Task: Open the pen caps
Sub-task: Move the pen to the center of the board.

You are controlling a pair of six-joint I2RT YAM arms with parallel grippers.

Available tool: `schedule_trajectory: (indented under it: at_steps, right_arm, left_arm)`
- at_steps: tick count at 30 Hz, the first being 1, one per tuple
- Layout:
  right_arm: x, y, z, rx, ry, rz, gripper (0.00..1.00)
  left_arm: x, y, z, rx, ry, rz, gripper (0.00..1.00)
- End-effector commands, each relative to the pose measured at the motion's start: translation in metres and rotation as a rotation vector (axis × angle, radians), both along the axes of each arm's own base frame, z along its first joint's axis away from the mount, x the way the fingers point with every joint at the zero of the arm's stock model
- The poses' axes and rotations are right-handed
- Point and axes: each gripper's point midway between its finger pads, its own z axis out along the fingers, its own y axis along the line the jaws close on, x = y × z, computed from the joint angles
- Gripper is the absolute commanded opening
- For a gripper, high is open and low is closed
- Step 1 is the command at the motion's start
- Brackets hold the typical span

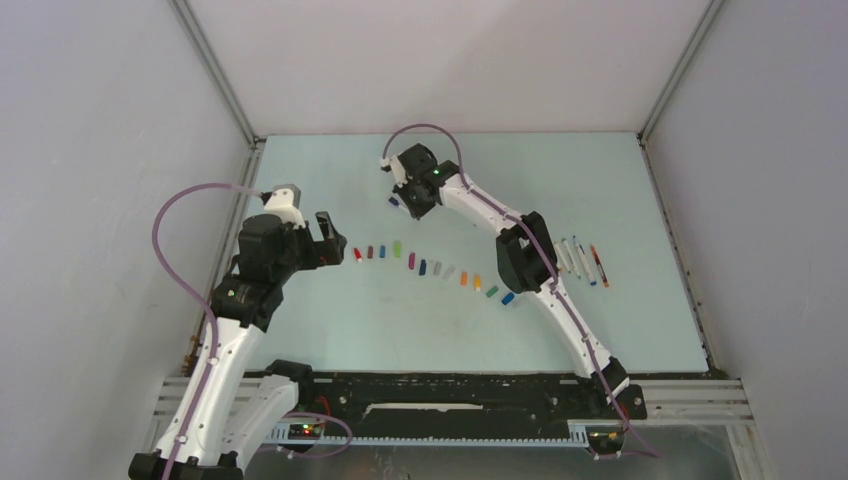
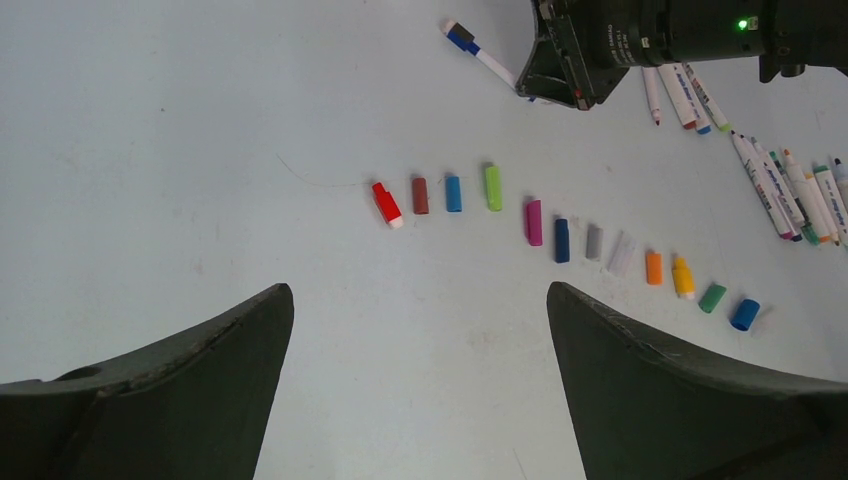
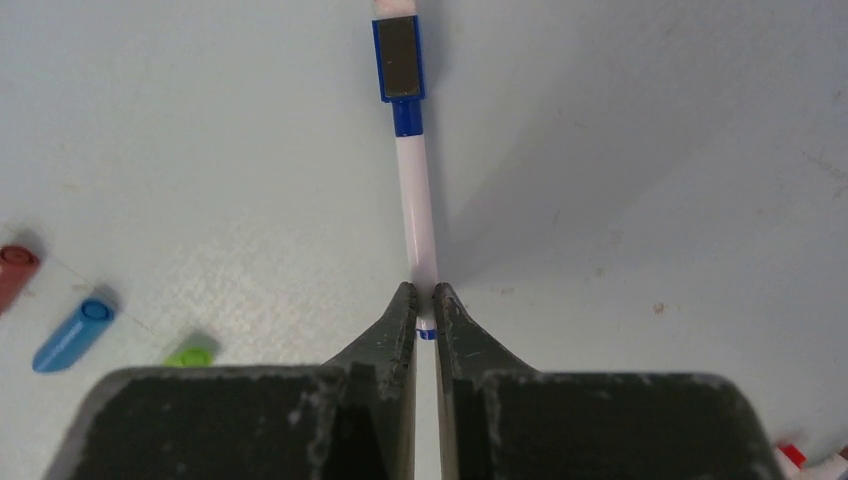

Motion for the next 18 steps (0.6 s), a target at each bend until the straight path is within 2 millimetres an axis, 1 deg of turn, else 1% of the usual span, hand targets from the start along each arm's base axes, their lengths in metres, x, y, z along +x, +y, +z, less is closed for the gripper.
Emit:
schedule_trajectory:
  at_steps: [1, 5, 6, 9, 12, 14, 18]
  right_arm:
    - [-0.019, -0.032, 0.007, -0.086, 0.053, 0.014, 0.06]
    - [-0.031, -0.058, 0.009, -0.097, 0.107, 0.010, 0.07]
    - [-0.035, -0.066, 0.014, -0.092, 0.116, 0.010, 0.07]
    - [-0.049, -0.083, 0.015, -0.100, 0.137, 0.029, 0.07]
    - [-0.063, -0.102, 0.013, -0.126, 0.141, 0.044, 0.07]
    - [-0.075, -0.113, 0.008, -0.145, 0.160, 0.052, 0.08]
    - [-0.084, -0.125, 0.003, -0.173, 0.175, 0.058, 0.11]
  left_arm:
    - [0.001, 0.001, -0.003, 0.012, -0.006, -0.013, 1.00]
    - [0.000, 0.001, -0.002, 0.010, -0.011, -0.014, 1.00]
    - [0.000, 0.000, -0.002, 0.009, -0.012, -0.015, 1.00]
    - [0.000, 0.000, -0.001, 0.009, -0.013, -0.016, 1.00]
    - [0.000, 0.000, -0.001, 0.009, -0.014, -0.016, 1.00]
    - [0.000, 0.000, -0.001, 0.009, -0.015, -0.016, 1.00]
    - [0.000, 0.000, -0.001, 0.008, -0.014, -0.018, 1.00]
